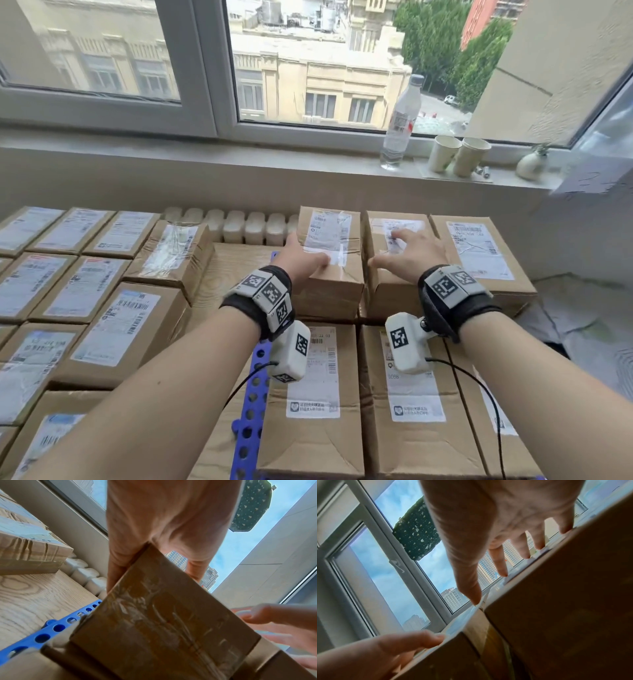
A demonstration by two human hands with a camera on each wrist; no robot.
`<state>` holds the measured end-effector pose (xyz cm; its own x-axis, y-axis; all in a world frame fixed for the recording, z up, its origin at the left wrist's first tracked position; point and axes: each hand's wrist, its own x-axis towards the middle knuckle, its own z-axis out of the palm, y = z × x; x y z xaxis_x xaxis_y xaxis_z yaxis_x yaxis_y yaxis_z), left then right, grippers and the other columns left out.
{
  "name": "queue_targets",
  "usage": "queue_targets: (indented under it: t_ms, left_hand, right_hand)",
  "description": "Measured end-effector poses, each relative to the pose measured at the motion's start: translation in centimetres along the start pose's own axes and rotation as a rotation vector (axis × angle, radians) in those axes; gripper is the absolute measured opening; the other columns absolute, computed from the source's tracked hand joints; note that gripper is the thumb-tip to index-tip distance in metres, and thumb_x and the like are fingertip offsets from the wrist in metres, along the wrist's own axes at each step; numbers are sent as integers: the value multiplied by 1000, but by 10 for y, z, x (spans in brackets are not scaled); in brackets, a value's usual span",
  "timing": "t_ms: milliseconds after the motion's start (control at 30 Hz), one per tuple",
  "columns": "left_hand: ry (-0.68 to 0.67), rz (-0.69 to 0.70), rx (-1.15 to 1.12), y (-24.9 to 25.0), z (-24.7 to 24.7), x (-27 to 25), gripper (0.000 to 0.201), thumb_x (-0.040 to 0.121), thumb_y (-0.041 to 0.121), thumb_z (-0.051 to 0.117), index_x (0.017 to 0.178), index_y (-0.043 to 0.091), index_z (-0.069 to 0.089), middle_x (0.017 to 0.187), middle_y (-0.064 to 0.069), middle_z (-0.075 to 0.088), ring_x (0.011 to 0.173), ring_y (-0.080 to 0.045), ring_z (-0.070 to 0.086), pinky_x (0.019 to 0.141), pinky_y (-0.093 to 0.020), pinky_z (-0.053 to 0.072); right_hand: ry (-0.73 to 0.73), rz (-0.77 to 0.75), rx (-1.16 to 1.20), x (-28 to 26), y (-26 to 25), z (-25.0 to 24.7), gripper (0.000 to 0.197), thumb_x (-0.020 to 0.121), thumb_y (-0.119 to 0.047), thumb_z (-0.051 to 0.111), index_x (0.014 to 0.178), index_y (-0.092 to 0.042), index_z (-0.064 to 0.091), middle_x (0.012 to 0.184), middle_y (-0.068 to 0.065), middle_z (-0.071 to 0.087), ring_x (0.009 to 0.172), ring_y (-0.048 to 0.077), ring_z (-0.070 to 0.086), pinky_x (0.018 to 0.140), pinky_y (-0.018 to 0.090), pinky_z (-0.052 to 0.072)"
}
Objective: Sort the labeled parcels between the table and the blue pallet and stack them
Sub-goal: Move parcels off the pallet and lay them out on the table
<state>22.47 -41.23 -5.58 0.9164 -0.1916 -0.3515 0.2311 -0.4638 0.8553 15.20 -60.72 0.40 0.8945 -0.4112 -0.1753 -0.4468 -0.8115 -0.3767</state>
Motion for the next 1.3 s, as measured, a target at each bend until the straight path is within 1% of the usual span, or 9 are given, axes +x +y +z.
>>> queue_targets:
  t_ms: [200,400,600,700,767,867,1000,1133,1300]
  left_hand:
    - [51,-17,-20,-10,6,17,98,39,49,66,131,24,44,119,8,63,109,-18,60,99,-41,48]
    - [38,-3,-48,-2,5,7,98,41,47,67,133,23,43,120,8,63,109,-16,60,99,-40,47]
    - [23,-21,-56,-1,4,6,90,46,41,72,130,24,47,116,9,65,107,-15,61,100,-41,46]
    - [67,-38,-30,16,3,-14,84,64,32,72,139,19,37,129,1,58,117,-19,56,105,-43,42]
    - [142,-12,47,24,2,-18,89,75,34,67,150,17,21,147,-7,41,132,-26,43,110,-44,35]
    - [221,36,149,36,0,-17,87,83,35,61,153,18,12,154,-10,29,141,-27,29,114,-43,28]
    - [187,-6,138,48,3,-19,92,66,46,60,147,22,26,145,-11,41,132,-28,39,109,-45,35]
    - [156,-26,132,45,8,-19,76,81,34,63,145,15,28,143,-9,42,130,-27,42,106,-38,36]
    - [135,-18,143,45,10,-22,82,77,36,65,147,14,28,142,-9,46,128,-27,45,105,-44,39]
  right_hand:
    - [-3,14,-64,4,1,-1,80,65,-60,69,136,-40,41,157,9,18,143,31,15,115,51,20]
    - [-18,3,-66,2,-7,1,81,66,-58,68,139,-38,38,154,8,20,144,29,12,112,55,21]
    - [-13,-10,-19,4,-2,-1,78,68,-57,69,138,-37,41,151,8,28,142,29,19,113,51,24]
    - [27,-6,67,6,8,-6,75,68,-57,69,136,-35,45,148,5,35,138,27,29,112,48,28]
    - [94,18,92,10,18,-17,67,73,-52,67,134,-33,48,143,5,42,135,27,34,110,47,31]
    - [184,95,24,19,42,-36,59,75,-47,64,130,-32,51,141,7,46,136,29,31,110,48,28]
    - [170,259,-5,22,78,-46,73,71,-51,67,137,-30,43,145,11,32,137,33,25,112,52,23]
    - [74,333,33,22,93,-44,84,69,-58,67,142,-30,36,142,15,31,132,39,30,111,54,27]
    - [74,313,45,19,88,-43,85,69,-61,66,142,-30,36,143,16,32,131,39,31,110,53,28]
